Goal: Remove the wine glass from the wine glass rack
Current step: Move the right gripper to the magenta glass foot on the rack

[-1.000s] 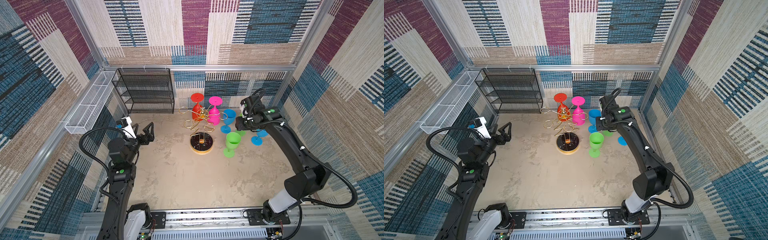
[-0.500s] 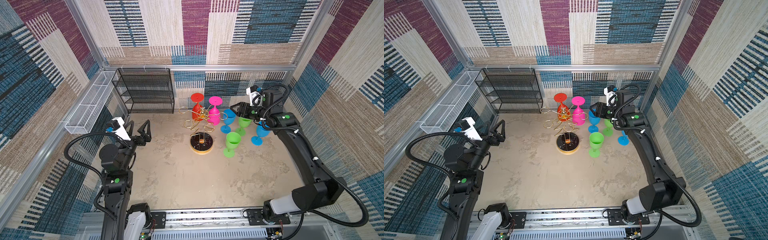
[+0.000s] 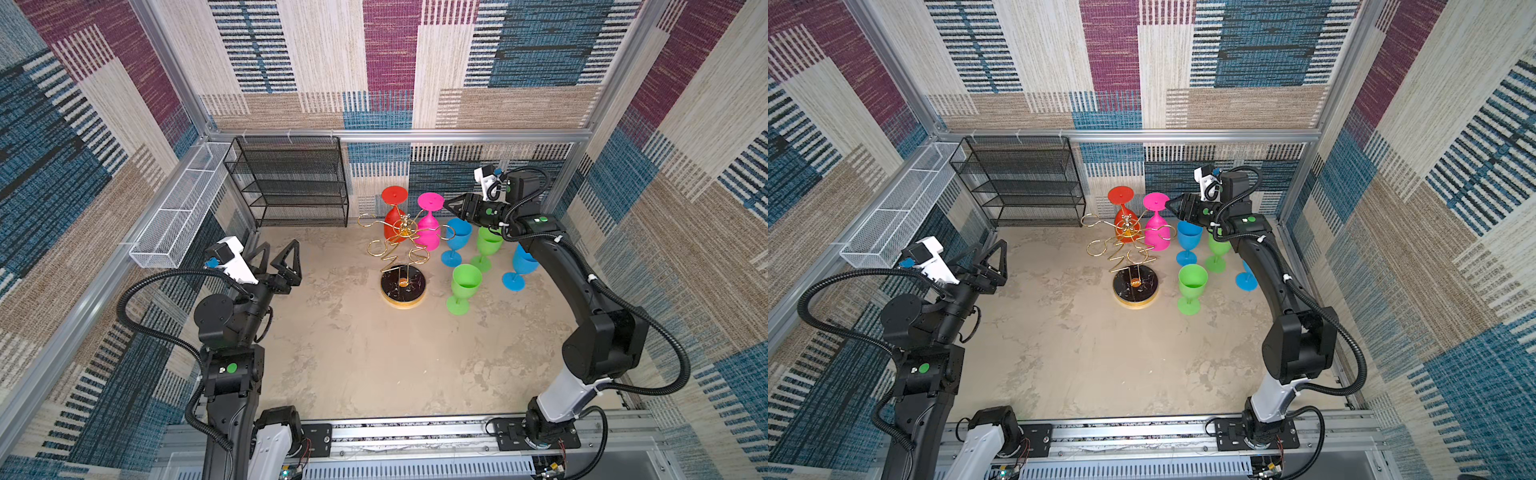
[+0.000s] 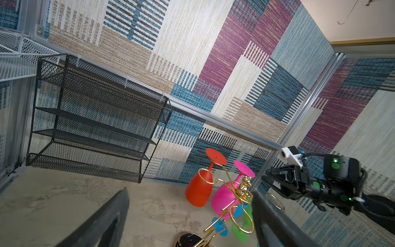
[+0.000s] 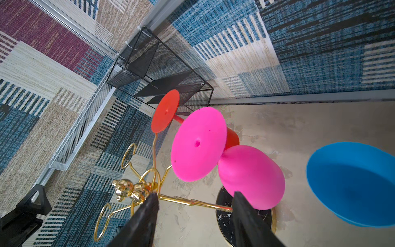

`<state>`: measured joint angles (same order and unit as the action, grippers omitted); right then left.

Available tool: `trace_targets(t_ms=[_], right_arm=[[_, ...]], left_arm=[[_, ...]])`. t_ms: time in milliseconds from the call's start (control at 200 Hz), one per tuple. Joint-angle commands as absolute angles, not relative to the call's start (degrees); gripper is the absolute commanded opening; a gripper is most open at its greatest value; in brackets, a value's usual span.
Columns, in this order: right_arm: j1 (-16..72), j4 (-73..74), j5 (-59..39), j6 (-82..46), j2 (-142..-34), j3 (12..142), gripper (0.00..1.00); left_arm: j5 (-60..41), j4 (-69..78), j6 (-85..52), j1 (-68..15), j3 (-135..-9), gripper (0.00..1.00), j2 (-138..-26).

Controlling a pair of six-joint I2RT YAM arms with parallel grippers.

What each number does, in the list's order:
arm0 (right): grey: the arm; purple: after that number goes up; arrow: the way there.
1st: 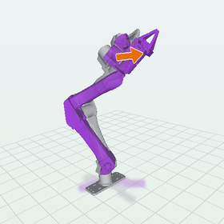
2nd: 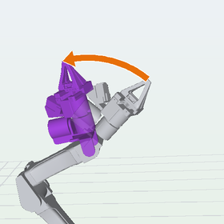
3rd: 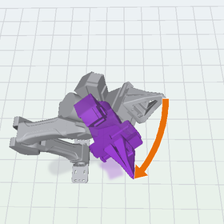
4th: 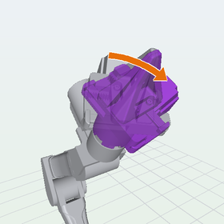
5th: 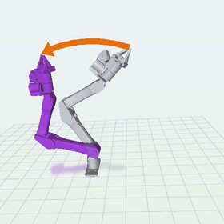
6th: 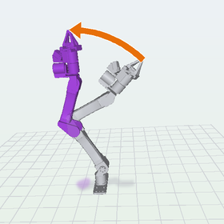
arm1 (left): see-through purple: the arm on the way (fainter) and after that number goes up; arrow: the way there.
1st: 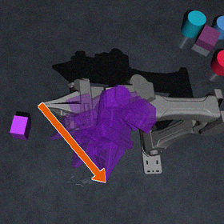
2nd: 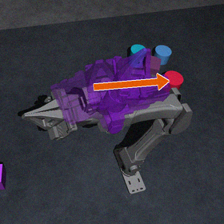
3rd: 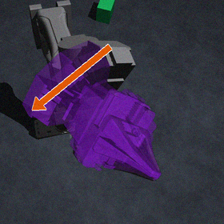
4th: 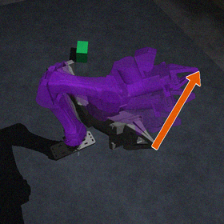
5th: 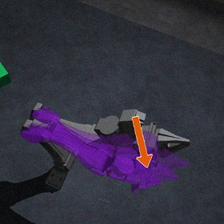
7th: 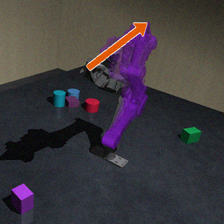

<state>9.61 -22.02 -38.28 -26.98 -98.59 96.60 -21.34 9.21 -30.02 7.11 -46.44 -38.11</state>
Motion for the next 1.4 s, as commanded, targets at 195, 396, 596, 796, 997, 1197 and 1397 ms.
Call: trace_targets(t_ms=[195,396,596,796,997,1197,1397], right_arm=[[9.6,-17.1,-42.5,-28.7,-102.2,99.5,0.58],[9.6,-17.5,-43.1,-29.0,-104.6,101.8,0.56],[9.6,-16.9,-43.8,-30.0,-106.9,103.4,0.53],[9.6,-16.0,-44.6,-30.8,-107.9,103.8,0.36],[9.6,-14.7,-45.7,-32.1,-107.8,102.9,0.25],[9.5,-13.4,-46.6,-34.0,-107.5,102.1,0.18],[9.4,-11.9,-48.0,-36.2,-107.0,101.0,0.13]], left_arm=[[-21.4,9.5,-32.0,7.2,-47.4,0.91,-37.6],[-21.4,9.8,-32.2,7.1,-47.0,0.91,-37.7],[-21.4,9.8,-32.4,7.2,-46.9,0.91,-37.6],[-21.4,9.8,-32.5,7.2,-47.0,0.91,-37.5],[-21.3,10.2,-32.8,7.2,-47.0,0.91,-37.5],[-21.4,10.0,-32.8,7.2,-47.3,0.91,-37.3],[-21.4,10.0,-32.9,7.2,-47.4,0.91,-36.8]])
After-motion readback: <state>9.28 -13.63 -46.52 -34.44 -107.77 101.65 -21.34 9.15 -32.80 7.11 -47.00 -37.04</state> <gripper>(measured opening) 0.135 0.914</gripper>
